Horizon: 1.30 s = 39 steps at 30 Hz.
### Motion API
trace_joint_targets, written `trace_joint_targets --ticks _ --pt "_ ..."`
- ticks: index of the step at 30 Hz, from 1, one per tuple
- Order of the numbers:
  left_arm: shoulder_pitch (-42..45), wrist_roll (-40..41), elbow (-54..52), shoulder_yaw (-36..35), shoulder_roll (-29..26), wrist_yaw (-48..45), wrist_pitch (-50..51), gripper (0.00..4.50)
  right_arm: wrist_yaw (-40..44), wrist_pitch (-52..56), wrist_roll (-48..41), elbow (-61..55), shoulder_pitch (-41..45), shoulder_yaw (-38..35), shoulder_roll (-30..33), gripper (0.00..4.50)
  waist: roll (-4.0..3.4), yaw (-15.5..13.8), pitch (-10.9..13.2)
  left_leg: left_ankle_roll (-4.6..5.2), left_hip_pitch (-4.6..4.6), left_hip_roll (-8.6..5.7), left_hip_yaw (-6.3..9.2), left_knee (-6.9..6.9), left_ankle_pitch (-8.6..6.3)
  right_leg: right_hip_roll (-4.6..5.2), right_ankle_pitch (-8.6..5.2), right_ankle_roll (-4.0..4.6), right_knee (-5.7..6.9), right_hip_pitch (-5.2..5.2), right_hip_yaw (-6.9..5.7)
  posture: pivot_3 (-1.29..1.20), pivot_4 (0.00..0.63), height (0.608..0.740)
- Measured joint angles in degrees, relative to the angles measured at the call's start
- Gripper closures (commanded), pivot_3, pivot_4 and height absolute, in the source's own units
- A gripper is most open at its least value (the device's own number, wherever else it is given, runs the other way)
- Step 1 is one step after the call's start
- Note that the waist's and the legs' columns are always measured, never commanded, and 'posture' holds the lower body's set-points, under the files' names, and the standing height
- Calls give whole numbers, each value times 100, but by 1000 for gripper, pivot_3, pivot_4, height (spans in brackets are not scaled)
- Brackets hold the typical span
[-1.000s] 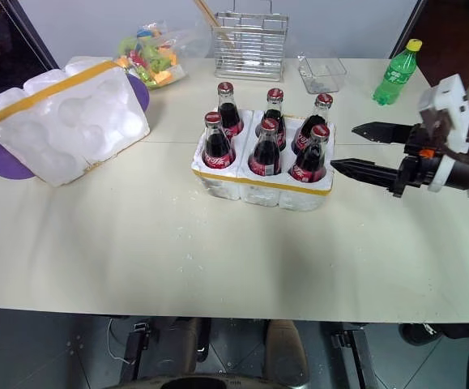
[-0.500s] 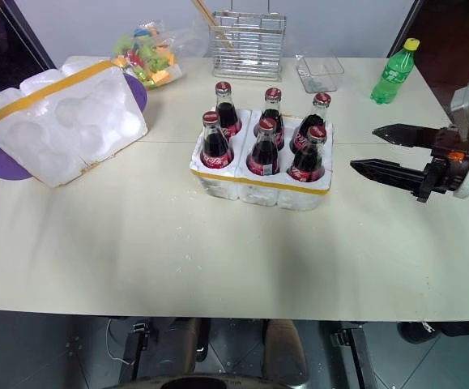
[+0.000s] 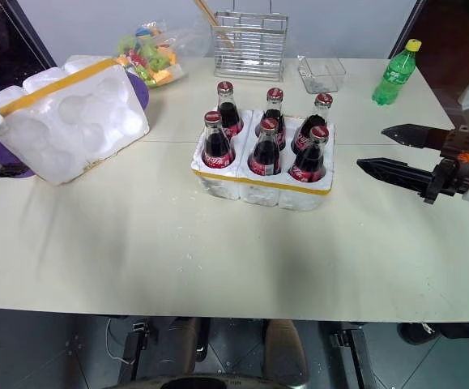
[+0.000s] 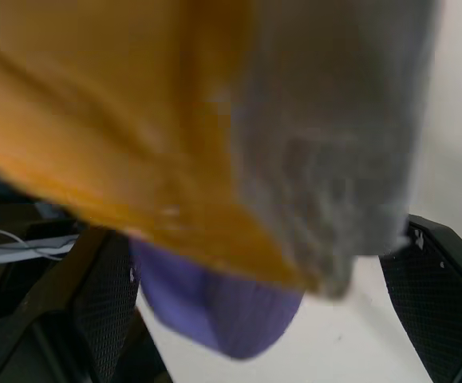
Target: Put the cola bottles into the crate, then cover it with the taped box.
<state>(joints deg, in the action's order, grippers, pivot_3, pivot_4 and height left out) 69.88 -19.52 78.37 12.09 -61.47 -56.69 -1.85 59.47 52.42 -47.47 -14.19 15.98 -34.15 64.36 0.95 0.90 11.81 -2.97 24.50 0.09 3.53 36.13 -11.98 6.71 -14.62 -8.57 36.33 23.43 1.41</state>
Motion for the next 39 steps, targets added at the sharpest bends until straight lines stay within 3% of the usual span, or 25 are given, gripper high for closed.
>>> trace_joint_targets --ticks 1,4,9,11,20,28,32,39 --pt "0 -2 2 -2 19 13 45 0 -18 33 -14 -34 -25 -64 0 30 0 2 0 0 0 0 0 -1 0 0 0 0 1 0 0 0 150 739" --pt "0 1 7 -44 61 -29 144 814 -63 151 -74 -167 -140 -243 11 0 0 -2 0 0 -1 0 0 0 0 0 0 0 4 0 0 0 150 739" --pt "2 0 5 -68 44 -207 167 3343 -36 364 -234 -356 -316 -471 106 0 -3 -9 -2 0 -5 0 0 2 0 0 0 0 6 -3 0 0 150 739" --pt "10 4 4 -122 45 -318 160 4031 -6 409 -278 -406 -342 -523 203 0 -2 -17 -3 0 -10 0 1 2 0 0 0 1 11 -5 0 0 150 739" --pt "118 -4 4 -190 47 -305 127 4125 33 408 -301 -443 -398 -559 224 0 1 -7 -3 -1 -8 0 1 10 1 0 0 2 14 -5 1 0 150 739" --pt "754 226 -255 -493 48 -476 -470 4125 28 414 -324 -431 -376 -563 336 0 6 -7 -3 -1 -5 0 1 3 1 0 0 1 9 -3 0 0 150 739" --pt "853 683 -1215 -632 602 -1209 -1279 4125 -22 392 -324 -553 -596 -662 248 0 10 -50 -3 -2 3 -1 2 13 1 3 2 -1 3 -7 -1 0 150 739" --pt "510 929 -3285 -554 1563 -794 -1730 4125 -205 298 -335 -650 -771 -705 -6 0 9 36 -5 -1 -3 -2 1 9 1 2 3 -3 11 -4 3 0 150 739"
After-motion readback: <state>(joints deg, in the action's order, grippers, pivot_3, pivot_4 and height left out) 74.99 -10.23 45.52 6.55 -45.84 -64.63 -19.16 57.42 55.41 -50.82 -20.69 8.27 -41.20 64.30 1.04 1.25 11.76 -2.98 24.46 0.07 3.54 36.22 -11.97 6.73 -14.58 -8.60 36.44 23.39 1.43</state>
